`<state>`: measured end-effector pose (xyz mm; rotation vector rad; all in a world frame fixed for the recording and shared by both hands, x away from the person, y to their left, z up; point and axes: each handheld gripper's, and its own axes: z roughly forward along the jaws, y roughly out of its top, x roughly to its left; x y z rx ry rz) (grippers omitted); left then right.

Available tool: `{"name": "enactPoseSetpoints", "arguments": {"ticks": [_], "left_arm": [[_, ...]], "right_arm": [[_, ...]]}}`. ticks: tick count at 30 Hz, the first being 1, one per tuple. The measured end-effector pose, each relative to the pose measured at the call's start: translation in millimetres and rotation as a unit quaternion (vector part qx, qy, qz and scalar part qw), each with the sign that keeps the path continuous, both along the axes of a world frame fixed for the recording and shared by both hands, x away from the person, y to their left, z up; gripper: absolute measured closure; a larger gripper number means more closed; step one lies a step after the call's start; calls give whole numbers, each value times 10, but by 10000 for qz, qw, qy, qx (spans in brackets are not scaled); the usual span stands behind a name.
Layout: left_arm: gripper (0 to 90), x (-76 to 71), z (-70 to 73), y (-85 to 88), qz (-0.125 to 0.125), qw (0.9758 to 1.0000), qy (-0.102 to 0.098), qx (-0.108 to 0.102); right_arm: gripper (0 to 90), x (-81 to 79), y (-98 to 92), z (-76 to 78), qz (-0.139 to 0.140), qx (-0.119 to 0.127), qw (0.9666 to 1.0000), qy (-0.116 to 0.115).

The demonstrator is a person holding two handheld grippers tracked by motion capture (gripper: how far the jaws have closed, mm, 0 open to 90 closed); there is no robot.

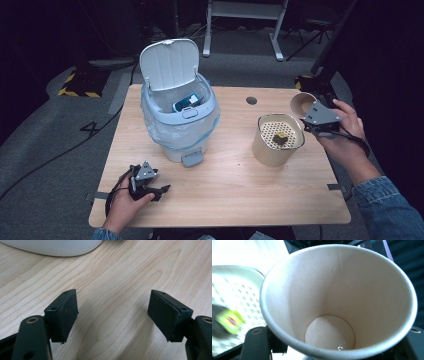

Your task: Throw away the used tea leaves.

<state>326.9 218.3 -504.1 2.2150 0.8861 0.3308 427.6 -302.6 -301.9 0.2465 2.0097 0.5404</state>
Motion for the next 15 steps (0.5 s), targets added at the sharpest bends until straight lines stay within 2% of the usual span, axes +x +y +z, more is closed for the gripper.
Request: {"name": "enactPoseSetpoints", "arguments": {"ticks": [1,2,3,4,5,6,8,9,11,12,13,14,15], "left_arm": [[245,0,0,-1,3,10000,0,-6],[245,0,0,0,-4,10000,1,0],[243,0,-1,-2,-3,10000,2,-7],[243,0,0,-2,-4,10000,4,-5],[242,0,-1,-2,-9,10000,6,-9],[240,1,-1,-3,-13,10000,9,-6],[238,3,-1,-5,-17,10000,13,-6],[237,5,-1,-6,-20,10000,12,-11],[237,14,0,-6,-47,10000,0,6],[237,14,-1,-8,-43,10000,10,-5],[237,14,-1,-8,-39,10000,6,-3],[237,15,0,-8,-41,10000,5,0],[236,15,0,-9,-40,10000,6,-1]], "right_arm": [[306,0,-24,14,-40,413,9987,280],[306,10,-55,32,-37,967,9935,602],[306,18,-78,44,-26,1236,9894,758],[306,35,-111,58,40,1556,9829,980],[306,49,-140,72,75,1886,9746,1207],[305,57,-168,90,91,2143,9679,1312],[305,65,-211,124,138,2429,9590,1456],[305,67,-228,136,197,2620,9518,1584],[304,74,-266,157,265,3061,9327,1889],[304,77,-287,171,264,3327,9179,2146],[304,80,-300,176,257,3521,9066,2311],[304,78,-309,181,229,3610,9008,2404],[304,73,-313,189,178,3659,8971,2470]]}}
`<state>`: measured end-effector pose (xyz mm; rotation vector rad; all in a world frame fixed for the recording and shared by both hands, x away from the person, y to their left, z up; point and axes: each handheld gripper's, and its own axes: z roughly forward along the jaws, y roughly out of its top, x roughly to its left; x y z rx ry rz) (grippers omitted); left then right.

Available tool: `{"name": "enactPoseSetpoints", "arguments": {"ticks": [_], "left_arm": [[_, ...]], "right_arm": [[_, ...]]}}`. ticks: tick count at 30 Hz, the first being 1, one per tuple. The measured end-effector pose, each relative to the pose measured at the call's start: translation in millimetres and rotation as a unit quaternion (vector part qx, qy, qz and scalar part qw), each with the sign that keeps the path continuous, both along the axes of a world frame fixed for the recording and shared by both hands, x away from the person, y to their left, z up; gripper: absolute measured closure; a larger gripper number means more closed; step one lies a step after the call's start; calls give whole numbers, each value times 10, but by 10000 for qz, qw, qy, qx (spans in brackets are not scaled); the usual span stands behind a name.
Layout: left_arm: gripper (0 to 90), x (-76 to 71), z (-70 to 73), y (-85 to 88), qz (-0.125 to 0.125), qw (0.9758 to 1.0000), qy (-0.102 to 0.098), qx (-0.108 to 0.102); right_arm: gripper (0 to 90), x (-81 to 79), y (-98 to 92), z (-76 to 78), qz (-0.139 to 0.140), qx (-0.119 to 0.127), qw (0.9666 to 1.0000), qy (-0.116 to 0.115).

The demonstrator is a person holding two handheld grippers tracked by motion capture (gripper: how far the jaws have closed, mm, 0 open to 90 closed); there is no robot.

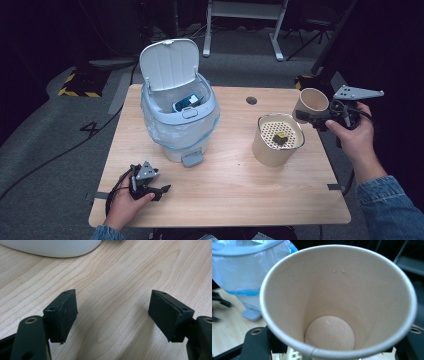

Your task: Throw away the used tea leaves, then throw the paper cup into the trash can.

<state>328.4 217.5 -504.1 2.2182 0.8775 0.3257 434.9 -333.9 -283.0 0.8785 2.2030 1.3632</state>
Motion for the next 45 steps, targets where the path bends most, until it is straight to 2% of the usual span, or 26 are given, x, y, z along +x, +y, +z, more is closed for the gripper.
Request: {"name": "enactPoseSetpoints", "arguments": {"ticks": [4,10,13,21,27,30,33,37,42,45], "left_arm": [[236,-1,-1,-1,-1,10000,-1,-1],[236,-2,-1,-2,3,10000,-4,4],[236,-1,0,1,-4,10000,-8,12],[237,-2,0,1,3,10000,-5,10],[237,14,1,10,15,10000,45,-79],[236,22,2,5,-14,10000,17,-18],[222,16,0,-9,-34,10000,13,18],[217,17,0,-10,-35,10000,-3,21],[216,19,0,-7,-41,10000,10,8],[216,17,0,-10,-34,10000,-2,24]], "right_arm": [[304,-19,39,50,38,175,9997,144],[299,-3,215,189,304,212,9993,57],[298,6,345,253,360,60,9993,-77],[297,75,731,392,814,208,9964,-78],[296,147,1062,510,1082,226,9938,-145],[296,197,1259,547,1151,184,9930,-171],[296,235,1468,584,1290,217,9912,-221],[297,291,1745,648,1604,171,9866,-224],[297,385,1983,689,1858,280,9821,-161],[297,448,2116,681,1994,250,9795,-126]]}}
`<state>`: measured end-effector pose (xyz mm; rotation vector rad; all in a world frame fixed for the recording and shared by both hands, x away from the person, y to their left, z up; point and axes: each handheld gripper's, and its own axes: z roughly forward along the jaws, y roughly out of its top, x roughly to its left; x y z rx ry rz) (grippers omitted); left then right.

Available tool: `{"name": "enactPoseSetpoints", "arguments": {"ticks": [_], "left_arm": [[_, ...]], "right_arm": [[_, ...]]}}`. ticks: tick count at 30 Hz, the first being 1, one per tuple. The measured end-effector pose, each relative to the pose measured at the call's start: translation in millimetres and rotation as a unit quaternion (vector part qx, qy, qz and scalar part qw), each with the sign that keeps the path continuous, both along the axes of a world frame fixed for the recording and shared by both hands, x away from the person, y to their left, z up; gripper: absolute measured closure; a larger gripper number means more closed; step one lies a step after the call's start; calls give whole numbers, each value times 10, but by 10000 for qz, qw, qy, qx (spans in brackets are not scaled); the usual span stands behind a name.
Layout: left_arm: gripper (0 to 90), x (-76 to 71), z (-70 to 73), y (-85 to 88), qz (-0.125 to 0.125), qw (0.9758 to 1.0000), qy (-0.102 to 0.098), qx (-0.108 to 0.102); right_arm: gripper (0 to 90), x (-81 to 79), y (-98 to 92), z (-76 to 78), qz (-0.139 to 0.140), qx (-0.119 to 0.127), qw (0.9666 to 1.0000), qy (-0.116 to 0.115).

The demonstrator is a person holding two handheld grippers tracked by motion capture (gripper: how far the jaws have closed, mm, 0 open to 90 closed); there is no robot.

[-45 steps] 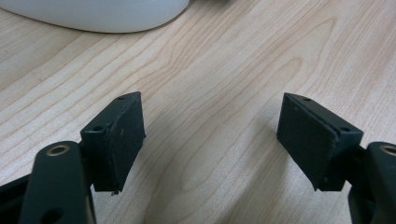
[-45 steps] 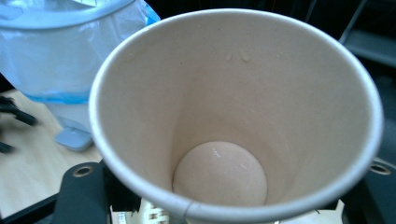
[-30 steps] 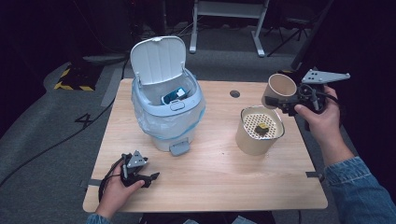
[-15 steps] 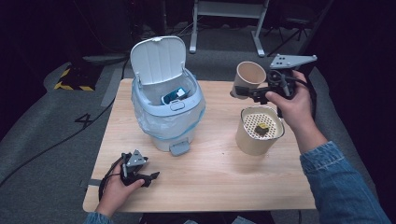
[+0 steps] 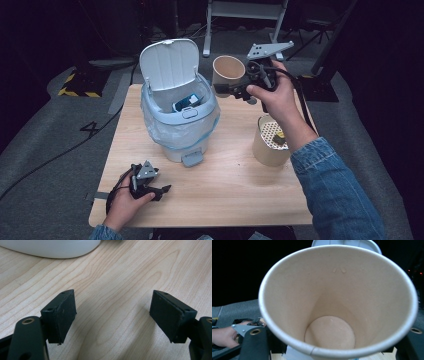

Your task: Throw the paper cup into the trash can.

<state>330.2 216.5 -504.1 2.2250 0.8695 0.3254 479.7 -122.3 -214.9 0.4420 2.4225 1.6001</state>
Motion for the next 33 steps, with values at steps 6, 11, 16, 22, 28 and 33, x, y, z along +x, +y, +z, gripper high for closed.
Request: {"name": "enactPoseSetpoints", "arguments": {"ticks": [6,11,16,22,28,33], "left_arm": [[216,1,1,2,-4,10000,10,-9],[215,4,1,3,-10,10000,15,-16],[214,6,1,7,-15,10000,24,-30],[214,12,1,15,-18,10000,48,-78],[213,16,1,19,-26,9999,63,-102],[213,18,1,16,-31,9999,53,-91]], "right_arm": [[295,94,229,-18,225,10,9997,30],[293,152,437,-57,371,-84,9993,61],[291,218,610,-141,395,-82,9991,132],[284,322,775,-275,215,-54,9995,221],[202,411,859,-367,-37,-215,9995,227],[154,406,898,-411,-200,-384,9991,-13]]}}
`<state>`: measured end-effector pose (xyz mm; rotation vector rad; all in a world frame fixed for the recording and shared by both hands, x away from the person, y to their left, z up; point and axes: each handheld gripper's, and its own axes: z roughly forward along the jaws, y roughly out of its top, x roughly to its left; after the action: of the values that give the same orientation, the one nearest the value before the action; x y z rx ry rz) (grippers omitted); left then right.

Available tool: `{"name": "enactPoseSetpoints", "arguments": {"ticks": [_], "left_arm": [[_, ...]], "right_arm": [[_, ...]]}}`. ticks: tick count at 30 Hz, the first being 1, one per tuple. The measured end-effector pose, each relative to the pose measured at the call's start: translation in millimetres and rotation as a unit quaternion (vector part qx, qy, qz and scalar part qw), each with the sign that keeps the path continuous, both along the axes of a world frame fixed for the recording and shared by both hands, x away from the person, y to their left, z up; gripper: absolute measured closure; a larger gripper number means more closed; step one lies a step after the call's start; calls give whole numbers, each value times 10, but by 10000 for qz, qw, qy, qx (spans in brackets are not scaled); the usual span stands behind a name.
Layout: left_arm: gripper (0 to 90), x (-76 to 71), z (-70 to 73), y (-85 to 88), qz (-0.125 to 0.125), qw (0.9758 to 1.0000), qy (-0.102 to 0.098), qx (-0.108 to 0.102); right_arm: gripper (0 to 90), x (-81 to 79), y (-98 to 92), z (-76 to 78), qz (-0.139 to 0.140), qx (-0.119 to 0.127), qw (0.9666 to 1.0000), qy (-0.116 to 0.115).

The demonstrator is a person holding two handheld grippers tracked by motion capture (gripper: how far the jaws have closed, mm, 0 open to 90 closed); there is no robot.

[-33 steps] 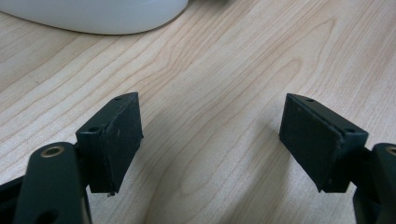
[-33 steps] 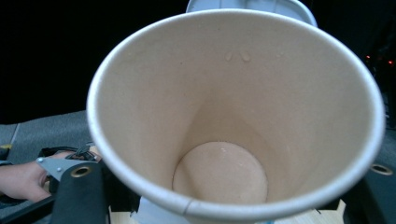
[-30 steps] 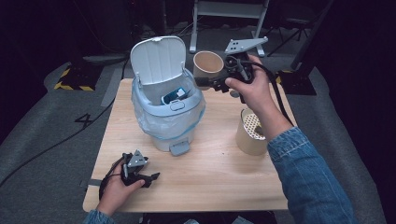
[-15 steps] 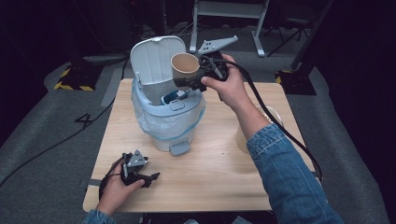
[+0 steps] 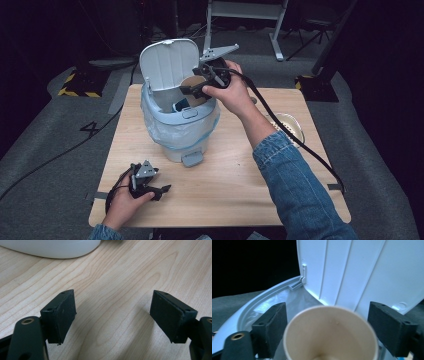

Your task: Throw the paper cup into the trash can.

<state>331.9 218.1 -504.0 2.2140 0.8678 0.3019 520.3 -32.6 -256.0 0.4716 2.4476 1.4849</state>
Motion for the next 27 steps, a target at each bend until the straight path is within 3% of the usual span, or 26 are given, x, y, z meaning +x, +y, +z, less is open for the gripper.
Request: {"name": "enactPoseSetpoints", "arguments": {"ticks": [8,12,15,19,23,27], "left_arm": [[213,-1,-1,-8,9,10000,-13,21],[213,0,0,-7,-2,10000,-27,42],[213,0,1,-9,-7,10000,-44,63],[212,-7,-2,-21,-4,9999,-50,91],[212,-5,-1,-22,-2,9999,-45,92],[211,-4,0,-20,-5,10000,-28,84]], "right_arm": [[156,-53,14,13,114,151,9997,-125],[161,-123,-43,79,138,132,9995,-268],[207,-191,-123,155,70,-22,9992,-401],[393,-241,-250,216,-111,32,9998,-140],[330,-191,-254,134,-635,10,9979,142],[269,-115,-172,19,-917,-18,9955,222]]}}
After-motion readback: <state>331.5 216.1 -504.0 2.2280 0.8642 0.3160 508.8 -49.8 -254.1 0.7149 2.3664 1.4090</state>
